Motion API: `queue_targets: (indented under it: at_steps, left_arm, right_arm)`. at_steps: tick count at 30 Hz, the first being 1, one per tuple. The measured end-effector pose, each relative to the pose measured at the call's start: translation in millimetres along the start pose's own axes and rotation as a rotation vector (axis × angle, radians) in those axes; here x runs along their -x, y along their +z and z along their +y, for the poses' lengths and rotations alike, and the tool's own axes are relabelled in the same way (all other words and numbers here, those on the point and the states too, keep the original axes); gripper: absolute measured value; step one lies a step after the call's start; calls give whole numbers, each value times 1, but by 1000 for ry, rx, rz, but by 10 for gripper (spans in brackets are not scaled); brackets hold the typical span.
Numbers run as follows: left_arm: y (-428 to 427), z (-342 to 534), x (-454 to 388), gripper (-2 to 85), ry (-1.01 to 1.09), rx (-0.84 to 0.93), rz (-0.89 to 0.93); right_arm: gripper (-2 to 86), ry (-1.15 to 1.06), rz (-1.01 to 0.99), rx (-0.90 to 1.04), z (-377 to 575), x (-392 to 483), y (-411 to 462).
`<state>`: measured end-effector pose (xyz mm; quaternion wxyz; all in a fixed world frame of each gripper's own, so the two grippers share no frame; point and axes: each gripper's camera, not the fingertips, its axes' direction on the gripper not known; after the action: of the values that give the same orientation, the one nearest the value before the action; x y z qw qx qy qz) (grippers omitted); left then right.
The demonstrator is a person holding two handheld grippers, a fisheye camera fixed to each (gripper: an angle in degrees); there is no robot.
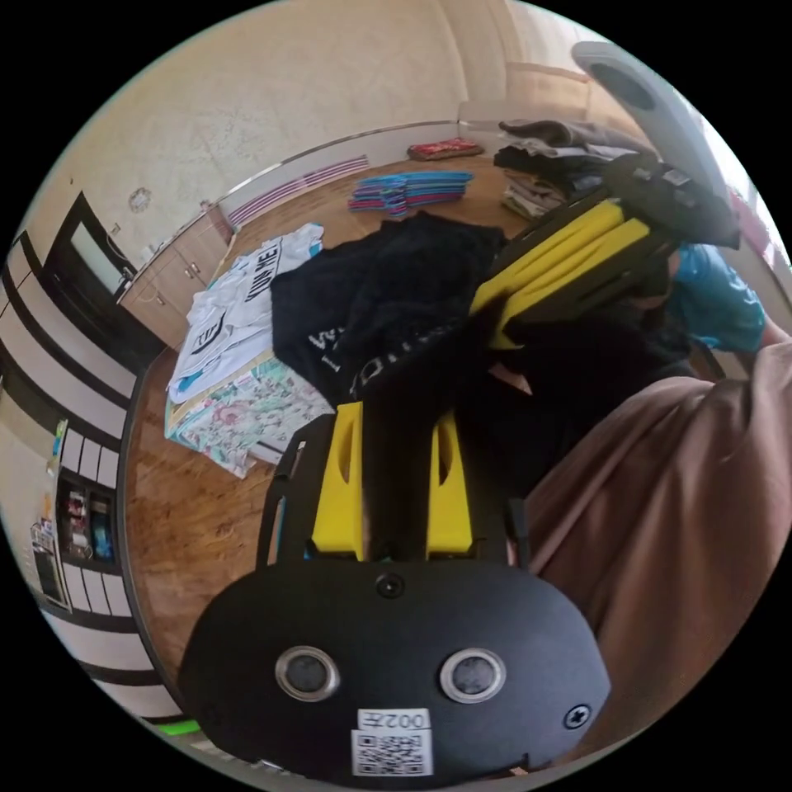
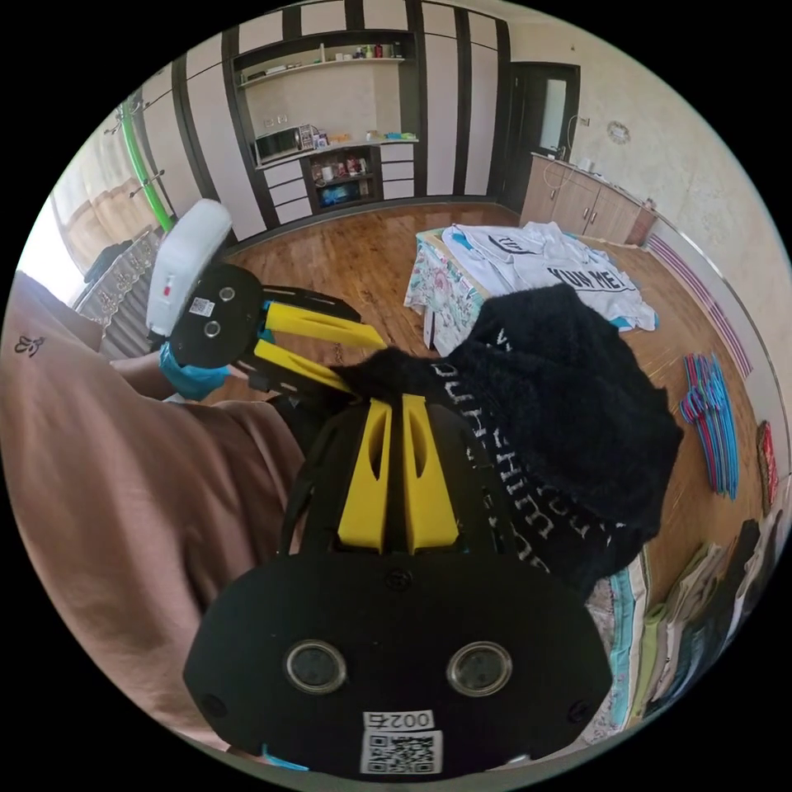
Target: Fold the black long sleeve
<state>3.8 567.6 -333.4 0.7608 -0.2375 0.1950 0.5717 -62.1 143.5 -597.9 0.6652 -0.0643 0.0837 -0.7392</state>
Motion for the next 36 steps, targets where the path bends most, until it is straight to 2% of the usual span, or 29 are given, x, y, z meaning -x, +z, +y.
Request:
queue_targets:
  at_steps: [8,11,16,24,31,36]
  left_arm:
    - [4,33,13,42,-21,168,-66]
    - [2,37,12,4,-4,168,-96]
    - [-21,28,24,-7,-37,93,-103]
    - [-59,3,41,-9,-32,-28,-90]
    - [-59,9,38,-8,25,23,-94]
    - [-36,28,41,-1,34,106,-31]
  right_arm:
    - [22,-93,-18,53,15,19,5]
    - [57,-109,9,105,25,27,9]
    - [93,-28,119,204,55,24,1]
    - [80,84,374,303,103,22,-21]
    - [72,234,566,337,150,10,-58]
    - [64,315,616,331,184,7,-74]
